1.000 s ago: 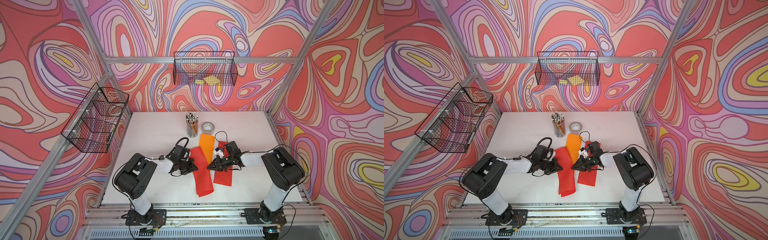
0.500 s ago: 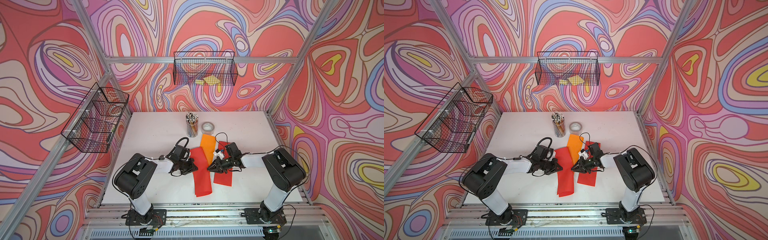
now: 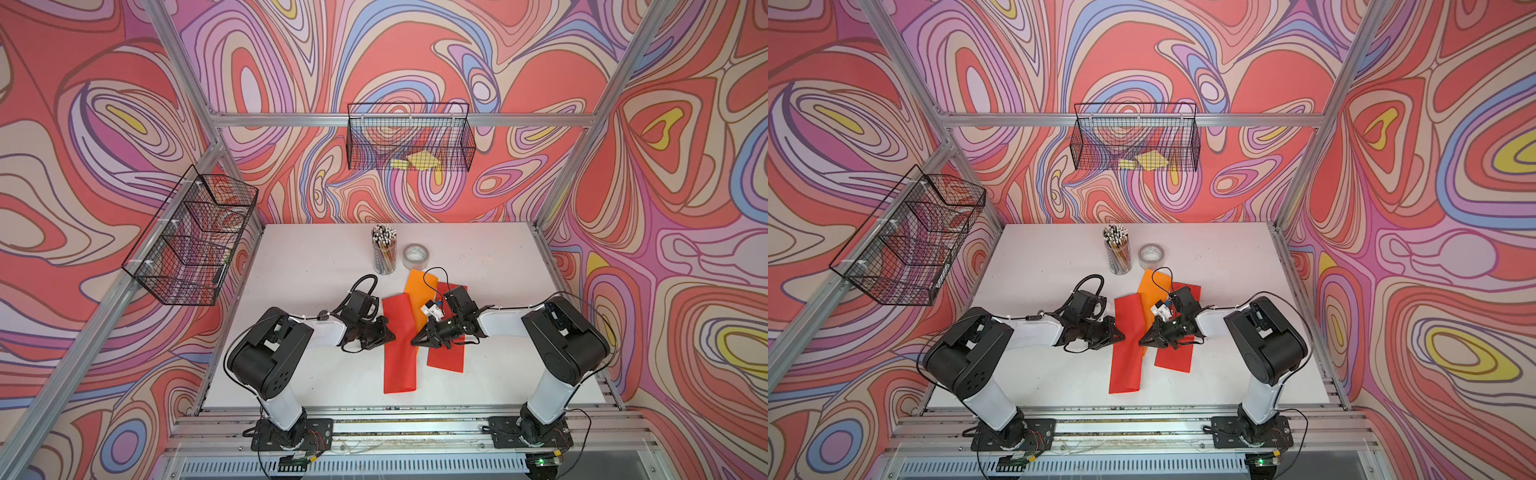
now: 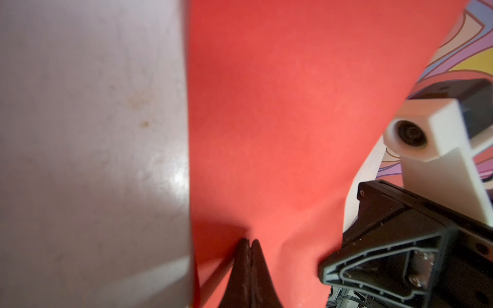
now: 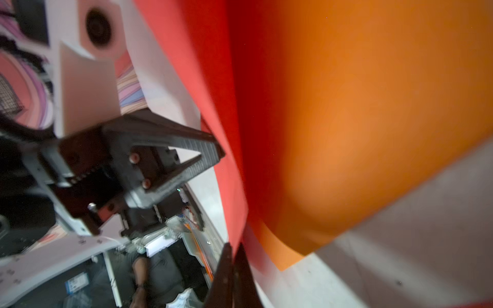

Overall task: Fold the rectangular paper in half along the long edge
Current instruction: Fold the paper.

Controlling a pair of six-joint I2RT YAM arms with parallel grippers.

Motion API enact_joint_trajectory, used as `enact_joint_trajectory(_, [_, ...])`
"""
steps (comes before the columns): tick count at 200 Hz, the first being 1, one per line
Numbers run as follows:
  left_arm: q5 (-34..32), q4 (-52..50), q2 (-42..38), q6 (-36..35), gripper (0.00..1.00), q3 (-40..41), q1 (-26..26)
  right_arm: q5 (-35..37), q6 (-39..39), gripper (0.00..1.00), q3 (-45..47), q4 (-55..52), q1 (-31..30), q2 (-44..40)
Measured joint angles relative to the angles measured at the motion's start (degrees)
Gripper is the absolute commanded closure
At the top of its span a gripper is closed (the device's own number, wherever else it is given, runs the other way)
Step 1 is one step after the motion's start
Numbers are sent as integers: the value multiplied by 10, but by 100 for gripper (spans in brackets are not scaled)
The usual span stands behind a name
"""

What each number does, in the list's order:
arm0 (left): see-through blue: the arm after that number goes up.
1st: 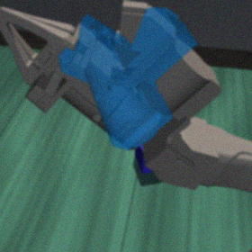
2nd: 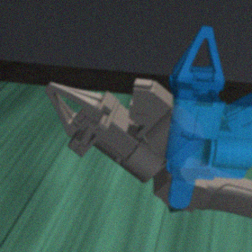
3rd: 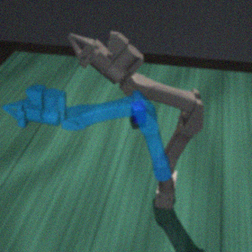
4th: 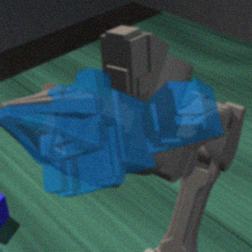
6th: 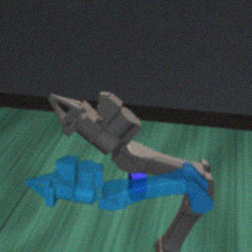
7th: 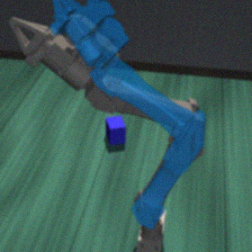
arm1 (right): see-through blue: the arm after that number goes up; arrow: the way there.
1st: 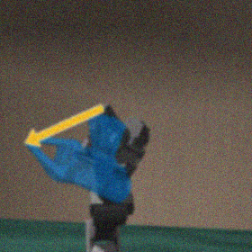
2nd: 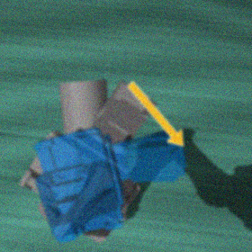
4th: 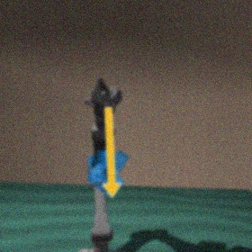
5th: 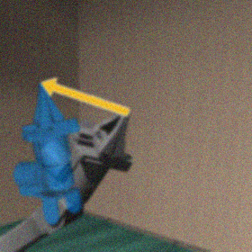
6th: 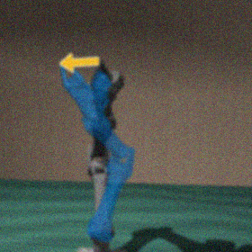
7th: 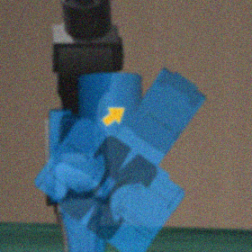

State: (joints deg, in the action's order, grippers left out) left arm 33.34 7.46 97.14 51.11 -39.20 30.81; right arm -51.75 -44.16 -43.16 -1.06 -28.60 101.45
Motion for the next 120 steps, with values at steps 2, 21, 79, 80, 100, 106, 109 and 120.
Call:
enact_joint_trajectory(2, [0,0,0,0,99,0,0,1,0,100,0,0,0,0])
enact_joint_trajectory(21, [0,0,0,-1,99,0,0,5,-2,87,1,-2,-1,-2])
enact_joint_trajectory(79, [0,0,0,-1,100,0,0,25,-23,74,19,5,-40,-19])
enact_joint_trajectory(80, [0,0,0,-1,100,0,0,25,-22,74,19,5,-41,-19])
enact_joint_trajectory(100, [0,0,0,-1,100,0,0,31,-37,90,35,14,-59,-31])
enact_joint_trajectory(106, [0,0,0,-1,100,0,0,34,-43,95,41,18,-62,-36])
enact_joint_trajectory(109, [0,0,0,-1,100,0,0,34,-42,97,44,21,-63,-39])
enact_joint_trajectory(120, [0,-1,0,-1,100,0,0,42,-52,100,56,25,-63,-50])
